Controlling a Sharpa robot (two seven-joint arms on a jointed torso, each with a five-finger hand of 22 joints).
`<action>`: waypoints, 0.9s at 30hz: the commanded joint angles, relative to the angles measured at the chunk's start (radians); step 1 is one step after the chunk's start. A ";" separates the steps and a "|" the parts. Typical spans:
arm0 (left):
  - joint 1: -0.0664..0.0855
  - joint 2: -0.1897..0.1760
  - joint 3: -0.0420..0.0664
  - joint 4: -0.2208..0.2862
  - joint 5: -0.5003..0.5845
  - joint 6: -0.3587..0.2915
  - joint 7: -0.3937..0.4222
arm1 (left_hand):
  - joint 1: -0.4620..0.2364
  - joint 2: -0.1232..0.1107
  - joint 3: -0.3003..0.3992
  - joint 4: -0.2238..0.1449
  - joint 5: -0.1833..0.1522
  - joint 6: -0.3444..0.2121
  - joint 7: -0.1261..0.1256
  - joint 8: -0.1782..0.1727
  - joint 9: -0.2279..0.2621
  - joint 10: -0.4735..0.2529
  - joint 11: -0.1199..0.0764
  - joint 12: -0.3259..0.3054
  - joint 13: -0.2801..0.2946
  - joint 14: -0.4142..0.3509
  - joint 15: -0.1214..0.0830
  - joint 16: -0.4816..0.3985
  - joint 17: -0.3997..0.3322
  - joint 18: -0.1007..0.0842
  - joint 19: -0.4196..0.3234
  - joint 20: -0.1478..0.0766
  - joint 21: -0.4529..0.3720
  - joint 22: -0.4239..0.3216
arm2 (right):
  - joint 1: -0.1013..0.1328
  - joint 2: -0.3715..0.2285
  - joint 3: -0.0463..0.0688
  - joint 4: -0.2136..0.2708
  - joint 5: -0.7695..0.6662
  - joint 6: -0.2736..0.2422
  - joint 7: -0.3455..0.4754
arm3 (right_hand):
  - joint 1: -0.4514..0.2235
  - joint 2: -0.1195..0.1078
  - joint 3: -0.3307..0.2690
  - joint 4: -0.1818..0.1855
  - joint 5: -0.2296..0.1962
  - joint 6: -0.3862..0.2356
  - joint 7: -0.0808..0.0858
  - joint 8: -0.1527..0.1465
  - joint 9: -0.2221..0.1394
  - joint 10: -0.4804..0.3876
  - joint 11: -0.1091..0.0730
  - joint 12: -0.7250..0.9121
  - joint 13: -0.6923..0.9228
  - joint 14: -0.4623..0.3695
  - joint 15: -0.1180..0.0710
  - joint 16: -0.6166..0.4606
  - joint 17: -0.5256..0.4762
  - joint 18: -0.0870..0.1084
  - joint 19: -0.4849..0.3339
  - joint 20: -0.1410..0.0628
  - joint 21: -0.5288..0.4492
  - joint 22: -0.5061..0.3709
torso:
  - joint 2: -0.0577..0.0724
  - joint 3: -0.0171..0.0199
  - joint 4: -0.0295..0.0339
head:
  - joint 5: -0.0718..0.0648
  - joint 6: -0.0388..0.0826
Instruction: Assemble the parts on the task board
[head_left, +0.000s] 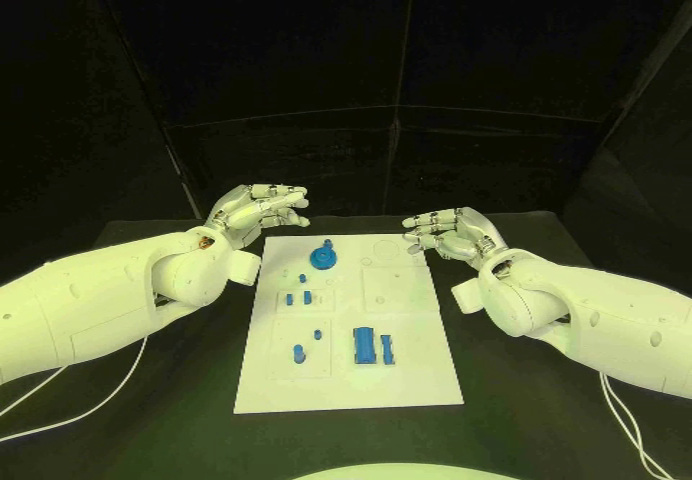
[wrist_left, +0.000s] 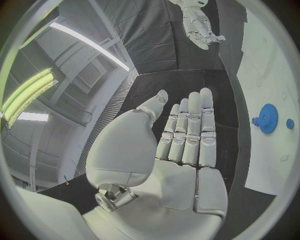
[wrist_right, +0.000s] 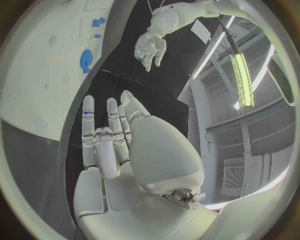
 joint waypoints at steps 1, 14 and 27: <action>-0.002 0.010 0.001 -0.011 0.047 -0.027 0.057 | 0.003 0.010 -0.009 0.001 -0.002 -0.012 0.001 -0.008 0.000 -0.015 0.013 -0.018 -0.002 -0.045 0.029 -0.099 -0.059 -0.007 -0.084 0.022 -0.081 -0.051 | 0.002 0.020 0.003 -0.039 0.167 0.073 0.105 | -0.030 -0.007 0.021 -0.018 -0.002 -0.003 0.006 -0.007 -0.035 0.018 0.004 -0.088 -0.112 -0.061 0.014 -0.099 0.202 0.003 -0.026 0.018 -0.066 -0.036 | -0.006 0.0007 0.0049 | -0.003 0.012; -0.031 0.016 0.017 0.029 0.005 -0.122 0.025 | -0.645 0.061 -0.153 0.047 -0.048 -0.516 -0.093 -0.092 -0.067 -0.574 -0.051 -0.123 -0.066 -0.511 -0.073 -0.502 -0.260 -0.071 -0.561 -0.057 -0.260 -0.276 | 0.001 0.019 -0.010 0.007 0.171 -0.087 0.089 | -0.800 -0.057 0.024 0.040 -0.093 -0.500 -0.086 -0.069 -0.149 -0.513 -0.118 -0.234 -0.318 -0.863 -0.081 -0.944 -0.630 -0.068 -0.425 -0.075 -0.359 -0.160 | -0.047 0.0116 0.0326 | -0.009 0.067; -0.127 0.033 0.076 0.176 -0.036 -0.521 0.062 | -0.909 0.061 -0.208 0.047 -0.048 -0.717 -0.183 -0.092 -0.067 -0.789 -0.127 -0.198 -0.066 -0.689 -0.073 -0.616 -0.314 -0.162 -0.722 -0.167 -0.355 -0.345 | 0.002 0.004 -0.040 0.132 0.391 -0.341 0.201 | -1.102 -0.057 0.024 0.040 -0.181 -0.697 -0.183 -0.069 -0.227 -0.734 -0.118 -0.313 -0.318 -1.118 -0.081 -1.208 -0.917 -0.171 -0.586 -0.183 -0.455 -0.245 | -0.084 0.0215 0.0587 | -0.015 0.116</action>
